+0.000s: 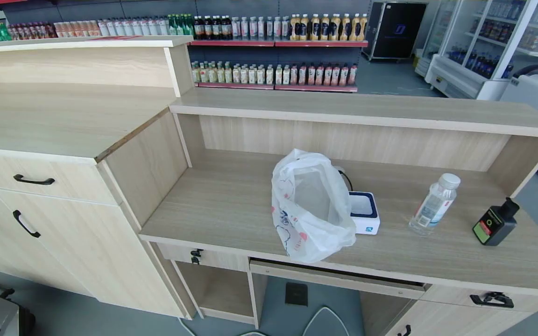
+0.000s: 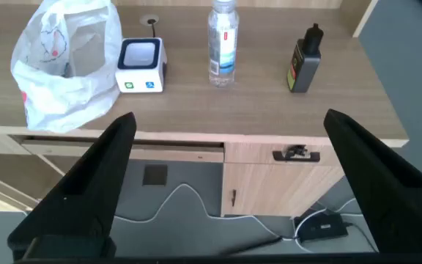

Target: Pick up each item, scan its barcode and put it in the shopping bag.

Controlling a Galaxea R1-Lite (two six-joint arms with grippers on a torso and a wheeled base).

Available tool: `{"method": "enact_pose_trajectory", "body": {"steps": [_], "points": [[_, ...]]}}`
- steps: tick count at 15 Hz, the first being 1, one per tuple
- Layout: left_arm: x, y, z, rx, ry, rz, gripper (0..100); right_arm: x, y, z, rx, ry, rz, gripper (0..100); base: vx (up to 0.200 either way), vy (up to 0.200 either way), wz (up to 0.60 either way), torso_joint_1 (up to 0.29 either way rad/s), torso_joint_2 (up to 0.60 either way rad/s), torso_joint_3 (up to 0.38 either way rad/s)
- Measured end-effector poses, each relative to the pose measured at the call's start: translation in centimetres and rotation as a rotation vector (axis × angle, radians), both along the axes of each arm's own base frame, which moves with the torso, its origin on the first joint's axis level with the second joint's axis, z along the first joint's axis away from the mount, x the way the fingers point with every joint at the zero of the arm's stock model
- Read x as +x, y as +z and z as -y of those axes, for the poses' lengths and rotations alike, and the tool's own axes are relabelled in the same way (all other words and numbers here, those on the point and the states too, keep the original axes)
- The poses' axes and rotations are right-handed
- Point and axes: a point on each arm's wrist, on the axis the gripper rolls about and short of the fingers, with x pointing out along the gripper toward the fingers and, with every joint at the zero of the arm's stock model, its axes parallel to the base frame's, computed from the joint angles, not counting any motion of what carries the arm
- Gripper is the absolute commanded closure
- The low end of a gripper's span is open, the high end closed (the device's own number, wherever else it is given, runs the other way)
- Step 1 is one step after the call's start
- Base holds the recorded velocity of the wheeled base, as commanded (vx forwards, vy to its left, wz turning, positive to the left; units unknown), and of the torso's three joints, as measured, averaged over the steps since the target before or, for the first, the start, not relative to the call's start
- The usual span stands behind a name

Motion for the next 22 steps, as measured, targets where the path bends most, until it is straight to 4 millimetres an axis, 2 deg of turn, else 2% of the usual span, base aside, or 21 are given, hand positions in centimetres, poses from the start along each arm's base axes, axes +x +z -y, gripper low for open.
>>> {"method": "enact_pose_trajectory", "body": {"steps": [2, 5, 7, 10, 13, 17, 20, 22], "points": [[0.0, 0.0, 0.0, 0.0, 0.0, 0.0, 0, 3.9, 2.3, 0.8, -0.005, 0.007, 0.017, 0, 0.0, 0.0, 0.0, 0.0, 0.0, 0.0], [0.0, 0.0, 0.0, 0.0, 0.0, 0.0, 0, 10.5, 3.9, 2.3, -0.022, 0.0, -0.024, 0, 0.0, 0.0, 0.0, 0.0, 0.0, 0.0], [0.0, 0.0, 0.0, 0.0, 0.0, 0.0, 0, 14.7, 4.2, 3.5, -0.039, 0.006, -0.058, 0, 0.0, 0.0, 0.0, 0.0, 0.0, 0.0], [0.0, 0.0, 0.0, 0.0, 0.0, 0.0, 0, 19.0, 2.9, 5.6, -0.098, 0.048, -0.128, 0, 0.0, 0.0, 0.0, 0.0, 0.0, 0.0], [0.0, 0.0, 0.0, 0.0, 0.0, 0.0, 0, 21.1, 0.8, 8.3, -0.139, 0.017, -0.148, 0, 0.0, 0.0, 0.0, 0.0, 0.0, 0.0], [0.0, 0.0, 0.0, 0.0, 0.0, 0.0, 0, 20.2, -3.4, 10.8, -0.066, 0.002, -0.26, 0, 0.0, 0.0, 0.0, 0.0, 0.0, 0.0], [0.0, 0.0, 0.0, 0.0, 0.0, 0.0, 0, 20.7, -4.9, 11.9, -0.044, -0.023, -0.284, 0, 0.0, 0.0, 0.0, 0.0, 0.0, 0.0], [0.0, 0.0, 0.0, 0.0, 0.0, 0.0, 0, 21.8, -5.4, 12.3, -0.049, 0.006, -0.256, 0, 0.0, 0.0, 0.0, 0.0, 0.0, 0.0]]}}
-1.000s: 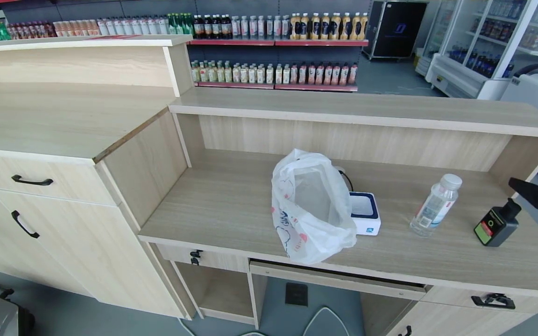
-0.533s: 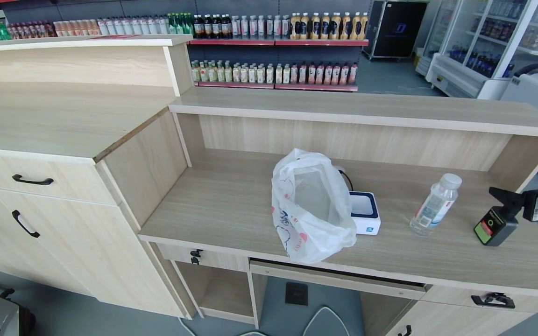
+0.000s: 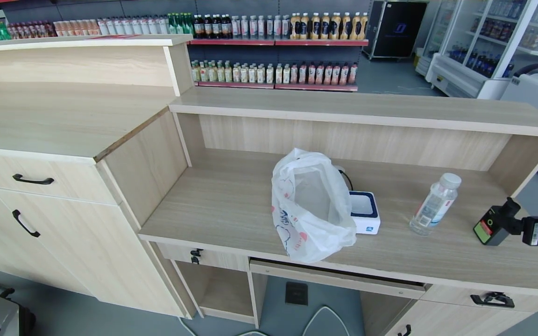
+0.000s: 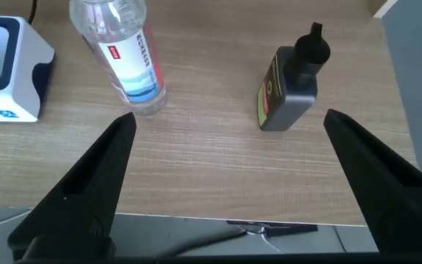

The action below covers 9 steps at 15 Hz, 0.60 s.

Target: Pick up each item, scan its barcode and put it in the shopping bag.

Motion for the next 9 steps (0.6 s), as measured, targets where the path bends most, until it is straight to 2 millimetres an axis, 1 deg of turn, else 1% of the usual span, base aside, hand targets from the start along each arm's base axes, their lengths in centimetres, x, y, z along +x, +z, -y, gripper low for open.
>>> {"method": "enact_pose_trajectory", "body": {"steps": [2, 5, 9], "points": [[0.0, 0.0, 0.0, 0.0, 0.0, 0.0, 0, 1.4, -0.8, 0.0, 0.0, 0.032, 0.012, 0, 0.0, 0.0, 0.0, 0.0, 0.0, 0.0], [0.0, 0.0, 0.0, 0.0, 0.0, 0.0, 0, 3.7, -2.0, -0.9, -0.003, 0.089, 0.049, 0, 0.0, 0.0, 0.0, 0.0, 0.0, 0.0], [0.0, 0.0, 0.0, 0.0, 0.001, 0.0, 0, 5.6, -3.6, -1.6, 0.01, 0.135, 0.029, 0, 0.0, 0.0, 0.0, 0.0, 0.0, 0.0]]}}
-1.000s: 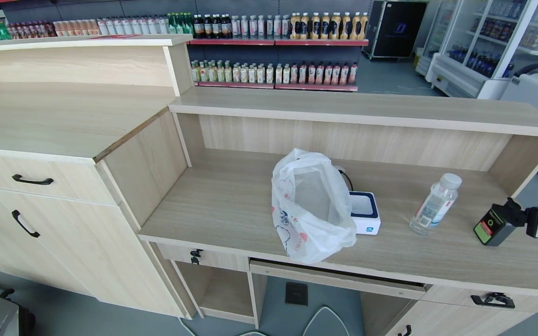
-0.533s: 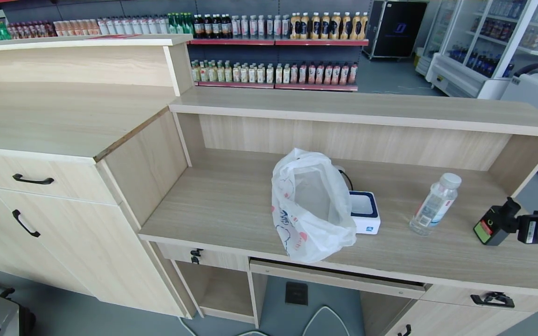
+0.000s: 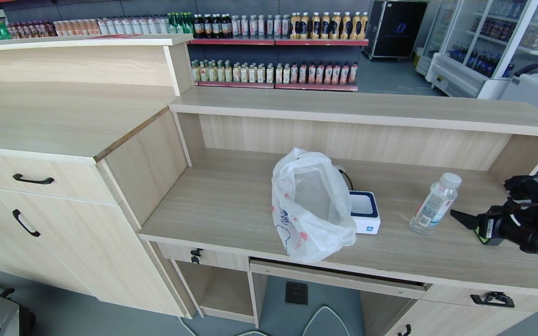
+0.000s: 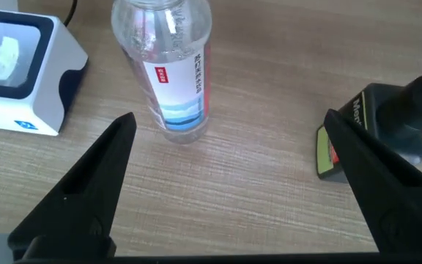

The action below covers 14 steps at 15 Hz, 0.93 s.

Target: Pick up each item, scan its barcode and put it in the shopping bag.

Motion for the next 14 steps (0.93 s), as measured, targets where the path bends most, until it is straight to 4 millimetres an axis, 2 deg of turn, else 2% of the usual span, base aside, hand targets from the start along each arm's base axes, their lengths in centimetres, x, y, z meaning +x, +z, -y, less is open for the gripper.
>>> {"method": "enact_pose_trajectory", "body": {"steps": [8, 14], "points": [[0.0, 0.0, 0.0, 0.0, 0.0, 0.0, 0, 4.7, -1.3, -0.8, -0.005, 0.125, 0.066, 0, 0.0, 0.0, 0.0, 0.0, 0.0, 0.0], [0.0, 0.0, 0.0, 0.0, 0.0, 0.0, 0, 6.5, -3.1, -1.9, 0.001, 0.168, 0.047, 0, 0.0, 0.0, 0.0, 0.0, 0.0, 0.0]]}}
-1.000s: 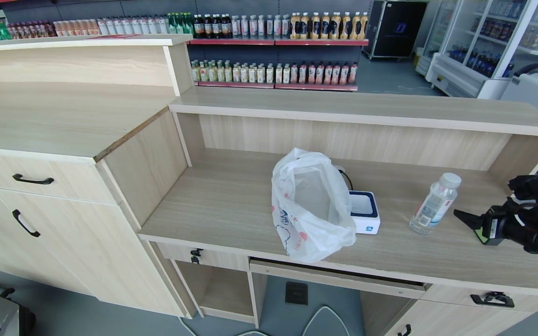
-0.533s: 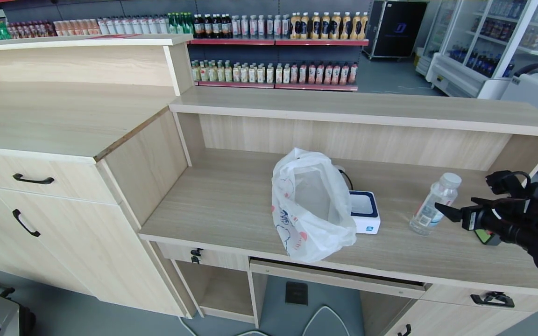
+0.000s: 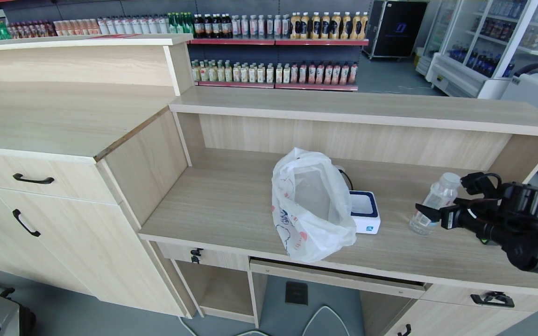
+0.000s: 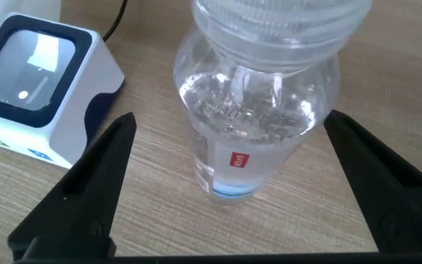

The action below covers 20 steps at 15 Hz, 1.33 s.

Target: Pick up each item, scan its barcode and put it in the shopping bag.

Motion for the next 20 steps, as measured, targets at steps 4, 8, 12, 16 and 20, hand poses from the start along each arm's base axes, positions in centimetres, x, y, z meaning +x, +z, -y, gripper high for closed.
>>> {"method": "enact_pose_trajectory", "body": {"steps": [4, 8, 12, 16, 20], "points": [[0.0, 0.0, 0.0, 0.0, 0.0, 0.0, 0, 1.2, -0.3, -0.4, -0.003, 0.019, 0.018, 0, 0.0, 0.0, 0.0, 0.0, 0.0, 0.0], [0.0, 0.0, 0.0, 0.0, 0.0, 0.0, 0, 1.6, -1.0, -0.5, 0.001, 0.036, 0.015, 0, 0.0, 0.0, 0.0, 0.0, 0.0, 0.0], [0.0, 0.0, 0.0, 0.0, 0.0, 0.0, 0, 2.3, -1.2, -0.5, 0.006, 0.07, 0.031, 0, 0.0, 0.0, 0.0, 0.0, 0.0, 0.0], [0.0, 0.0, 0.0, 0.0, 0.0, 0.0, 0, 2.8, -1.5, -0.4, 0.012, 0.093, 0.036, 100, 0.0, 0.0, 0.0, 0.0, 0.0, 0.0], [0.0, 0.0, 0.0, 0.0, 0.0, 0.0, 0, 3.3, -2.1, -0.3, 0.013, 0.096, 0.034, 100, 0.0, 0.0, 0.0, 0.0, 0.0, 0.0]]}}
